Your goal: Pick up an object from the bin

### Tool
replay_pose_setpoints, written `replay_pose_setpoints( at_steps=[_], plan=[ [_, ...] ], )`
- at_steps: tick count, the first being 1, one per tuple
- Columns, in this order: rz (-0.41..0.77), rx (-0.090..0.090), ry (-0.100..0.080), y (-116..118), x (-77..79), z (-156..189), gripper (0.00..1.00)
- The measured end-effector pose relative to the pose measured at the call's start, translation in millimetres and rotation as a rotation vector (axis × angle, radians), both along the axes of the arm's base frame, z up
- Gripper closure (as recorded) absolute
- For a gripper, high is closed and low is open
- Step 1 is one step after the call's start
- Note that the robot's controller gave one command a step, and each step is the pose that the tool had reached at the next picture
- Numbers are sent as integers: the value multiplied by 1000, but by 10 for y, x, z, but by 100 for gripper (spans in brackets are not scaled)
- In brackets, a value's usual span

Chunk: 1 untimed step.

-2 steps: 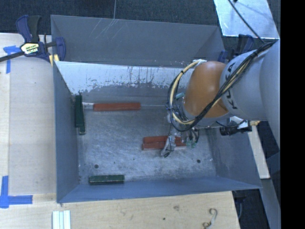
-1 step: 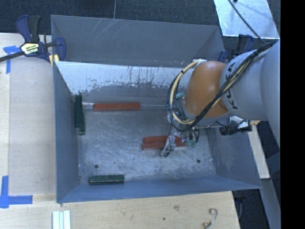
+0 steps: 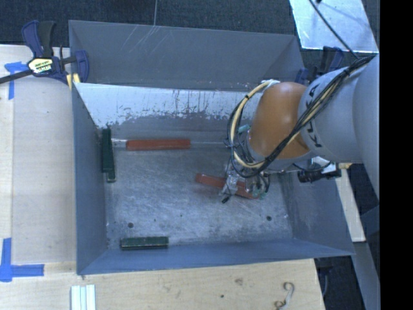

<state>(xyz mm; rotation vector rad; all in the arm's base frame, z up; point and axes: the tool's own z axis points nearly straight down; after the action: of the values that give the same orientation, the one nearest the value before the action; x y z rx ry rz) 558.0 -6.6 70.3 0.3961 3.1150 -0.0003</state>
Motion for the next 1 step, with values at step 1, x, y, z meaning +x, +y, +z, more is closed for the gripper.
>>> replay_pose_setpoints(
  at_steps=[1],
  plan=[
    [3,0,-4,-5,12,274,100]
  ],
)
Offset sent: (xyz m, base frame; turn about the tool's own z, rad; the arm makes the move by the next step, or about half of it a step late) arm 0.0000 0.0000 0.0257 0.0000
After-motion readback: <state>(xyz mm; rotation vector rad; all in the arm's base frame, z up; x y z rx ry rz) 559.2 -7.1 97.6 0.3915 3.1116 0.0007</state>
